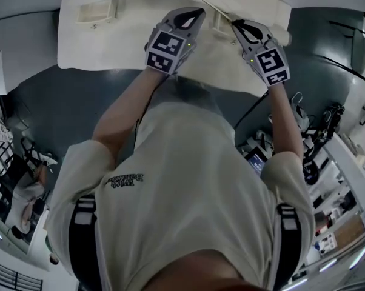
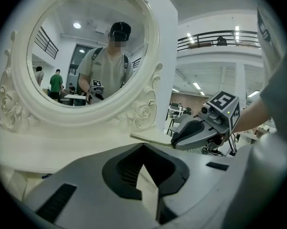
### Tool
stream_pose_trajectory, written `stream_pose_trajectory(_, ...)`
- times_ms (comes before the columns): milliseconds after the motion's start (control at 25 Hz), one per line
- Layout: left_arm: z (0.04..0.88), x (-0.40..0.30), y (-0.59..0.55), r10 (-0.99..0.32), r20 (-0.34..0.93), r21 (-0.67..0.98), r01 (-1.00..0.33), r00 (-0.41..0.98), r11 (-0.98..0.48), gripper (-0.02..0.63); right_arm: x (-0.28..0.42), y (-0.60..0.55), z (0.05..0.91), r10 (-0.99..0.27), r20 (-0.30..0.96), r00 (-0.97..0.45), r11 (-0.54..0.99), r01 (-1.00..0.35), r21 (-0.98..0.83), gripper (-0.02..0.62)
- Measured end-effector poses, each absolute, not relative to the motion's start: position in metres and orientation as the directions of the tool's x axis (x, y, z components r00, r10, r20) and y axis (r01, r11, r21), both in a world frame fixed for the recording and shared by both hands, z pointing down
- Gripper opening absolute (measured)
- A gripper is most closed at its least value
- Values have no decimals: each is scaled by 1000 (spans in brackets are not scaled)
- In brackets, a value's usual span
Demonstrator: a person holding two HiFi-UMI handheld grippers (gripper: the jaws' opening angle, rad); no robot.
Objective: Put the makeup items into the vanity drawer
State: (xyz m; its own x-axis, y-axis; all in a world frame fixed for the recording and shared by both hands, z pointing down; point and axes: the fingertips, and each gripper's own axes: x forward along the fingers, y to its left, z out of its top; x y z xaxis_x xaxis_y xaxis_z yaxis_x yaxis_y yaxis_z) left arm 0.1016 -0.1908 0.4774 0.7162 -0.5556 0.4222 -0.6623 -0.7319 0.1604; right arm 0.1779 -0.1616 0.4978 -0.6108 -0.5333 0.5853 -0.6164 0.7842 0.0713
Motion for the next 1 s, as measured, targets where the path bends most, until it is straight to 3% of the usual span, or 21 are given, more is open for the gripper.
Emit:
stream_pose_trajectory(440, 545, 99, -189, -512, 520, 199, -680, 683, -705, 14, 178, -158, 563, -425, 689, -588, 836, -547, 49, 31)
stream_pose_trajectory(1000, 565, 102, -180, -482, 548, 223, -675, 684, -704, 14, 185, -158, 577, -443, 720, -534, 790, -612, 32, 67)
